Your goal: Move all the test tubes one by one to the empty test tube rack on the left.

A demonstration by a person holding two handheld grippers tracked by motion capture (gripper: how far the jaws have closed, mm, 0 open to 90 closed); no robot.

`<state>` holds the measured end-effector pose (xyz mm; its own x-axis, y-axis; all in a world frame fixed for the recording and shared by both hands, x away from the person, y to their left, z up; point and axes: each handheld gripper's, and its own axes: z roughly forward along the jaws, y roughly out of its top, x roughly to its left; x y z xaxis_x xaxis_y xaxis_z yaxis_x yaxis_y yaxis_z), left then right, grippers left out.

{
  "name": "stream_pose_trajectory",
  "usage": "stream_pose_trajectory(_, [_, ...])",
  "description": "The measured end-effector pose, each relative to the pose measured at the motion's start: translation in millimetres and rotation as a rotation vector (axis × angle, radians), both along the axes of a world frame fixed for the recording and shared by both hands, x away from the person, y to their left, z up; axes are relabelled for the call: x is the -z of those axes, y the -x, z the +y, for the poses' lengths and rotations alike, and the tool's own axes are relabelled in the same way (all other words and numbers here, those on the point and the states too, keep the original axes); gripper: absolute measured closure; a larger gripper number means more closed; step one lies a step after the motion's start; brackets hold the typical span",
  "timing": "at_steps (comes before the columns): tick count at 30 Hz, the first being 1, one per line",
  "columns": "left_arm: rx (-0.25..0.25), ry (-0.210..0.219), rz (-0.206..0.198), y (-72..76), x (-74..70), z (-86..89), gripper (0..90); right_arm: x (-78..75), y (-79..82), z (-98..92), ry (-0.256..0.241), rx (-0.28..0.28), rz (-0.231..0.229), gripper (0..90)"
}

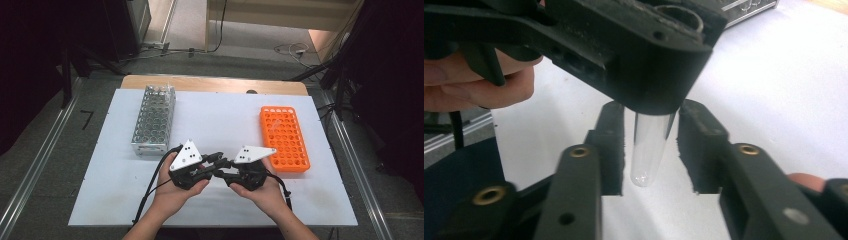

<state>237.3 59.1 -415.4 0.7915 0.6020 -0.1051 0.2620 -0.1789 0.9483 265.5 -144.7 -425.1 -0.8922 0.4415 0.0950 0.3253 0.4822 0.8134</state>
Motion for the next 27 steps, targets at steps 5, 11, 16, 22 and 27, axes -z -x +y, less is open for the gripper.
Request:
stream_pose_trajectory(5, [-0.012,0.013,0.007,-2.3,0.1,1.6,74.6,-1.9,-1.2,-3.5,-0.023,-0.001,0.002,37.5])
stream_pose_trajectory(11, [-0.025,0.016,0.009,-4.5,-0.4,5.2,74.6,-2.8,-3.7,-9.0,-0.052,-0.032,0.022,14.0])
stream_pose_trajectory(16, [-0.036,0.023,0.011,-5.9,-1.3,8.5,74.6,-3.1,-4.8,-16.1,-0.068,-0.006,0.001,6.6])
stream_pose_trajectory(22, [-0.053,0.029,0.009,-8.6,-3.3,14.7,74.6,-3.9,-7.0,-25.6,-0.068,0.020,-0.005,2.5])
stream_pose_trajectory(27, [-0.074,0.037,0.005,-11.5,-6.7,21.3,74.6,-2.5,-8.9,-38.2,-0.073,0.044,-0.025,2.6])
